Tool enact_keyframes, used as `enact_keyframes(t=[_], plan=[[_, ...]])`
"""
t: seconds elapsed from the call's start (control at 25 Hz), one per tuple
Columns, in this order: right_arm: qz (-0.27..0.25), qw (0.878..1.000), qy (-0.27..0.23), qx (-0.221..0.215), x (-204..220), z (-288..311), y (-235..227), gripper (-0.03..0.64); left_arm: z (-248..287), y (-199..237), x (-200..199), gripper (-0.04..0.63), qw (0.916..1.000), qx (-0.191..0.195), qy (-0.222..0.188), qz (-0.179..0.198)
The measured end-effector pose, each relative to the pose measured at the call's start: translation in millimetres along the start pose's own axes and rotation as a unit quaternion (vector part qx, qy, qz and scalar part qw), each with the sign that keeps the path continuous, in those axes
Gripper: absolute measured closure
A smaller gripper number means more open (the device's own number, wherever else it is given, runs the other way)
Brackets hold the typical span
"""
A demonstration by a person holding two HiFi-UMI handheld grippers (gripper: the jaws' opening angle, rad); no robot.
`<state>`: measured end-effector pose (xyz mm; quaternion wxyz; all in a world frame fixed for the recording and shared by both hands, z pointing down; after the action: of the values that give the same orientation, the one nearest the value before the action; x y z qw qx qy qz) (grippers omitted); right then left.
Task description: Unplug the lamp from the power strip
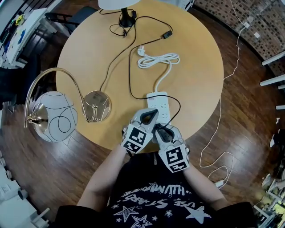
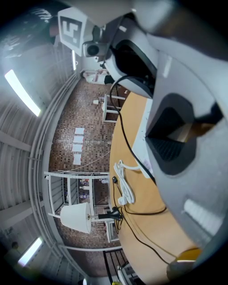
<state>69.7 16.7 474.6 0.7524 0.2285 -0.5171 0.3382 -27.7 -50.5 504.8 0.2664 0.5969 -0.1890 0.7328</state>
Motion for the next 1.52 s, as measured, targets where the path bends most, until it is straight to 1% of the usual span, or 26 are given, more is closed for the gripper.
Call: enact_keyframes(t=[0.12, 0.2, 0.24, 0.4, 0.6, 0.68, 0.76, 0.84, 1.36, 1.52], plan=[[-0.033, 0.999, -0.011, 0.0, 0.5, -2.2, 1.9, 0.546, -0.2, 0.4, 0.6, 0.592, 1.0, 0.002, 0.0, 0.0], [-0.038, 0.999, -0.015, -0.001, 1.4, -2.6, 2.2, 0.546, -0.2, 0.2, 1.1, 0.592, 1.0, 0.003, 0.0, -0.001], [-0.031, 0.999, -0.015, -0.003, 1.7, -2.2, 1.7, 0.546, -0.3, 0.2, 1.0, 0.592, 1.0, 0.003, 0.0, -0.001], [0.025, 1.0, -0.015, -0.009, 2.6, 0.0, -1.4, 0.546, -0.3, 0.2, 0.2, 0.592, 1.0, 0.003, 0.0, 0.001], [0.047, 0.999, -0.018, -0.011, 2.4, -0.2, -3.8, 0.546, -0.3, 0.4, 0.1, 0.592, 1.0, 0.004, -0.004, -0.001], [0.035, 0.999, -0.02, -0.01, 2.3, -0.2, -2.1, 0.546, -0.5, 0.3, 0.0, 0.592, 1.0, 0.002, -0.002, 0.0], [0.007, 1.0, -0.022, -0.006, 2.9, -1.8, 1.2, 0.546, 0.0, -1.2, -0.1, 0.592, 1.0, 0.004, -0.001, 0.006], [-0.009, 1.0, -0.028, -0.009, 3.7, -4.1, 2.2, 0.548, 0.0, -2.6, -0.2, 0.592, 0.9999, 0.008, -0.002, 0.012], [-0.005, 0.998, -0.063, -0.018, 6.4, -8.6, -0.9, 0.549, -0.8, -2.8, 1.3, 0.592, 0.9999, 0.008, -0.002, 0.015], [-0.004, 0.998, -0.067, -0.022, 4.0, -11.7, -1.9, 0.549, 0.4, -3.7, 1.0, 0.592, 0.9998, 0.007, -0.004, 0.015]])
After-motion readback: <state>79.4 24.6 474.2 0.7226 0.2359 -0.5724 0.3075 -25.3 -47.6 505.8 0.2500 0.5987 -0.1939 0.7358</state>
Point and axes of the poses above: the fingertips, and each gripper's own axes: z forward along the fingers, y to its left, x out of its underside, the point moved 9 cm from there along -z, backward along the fingers, and after that the axes turned 14 degrees about -y, right-handed, at the moved point
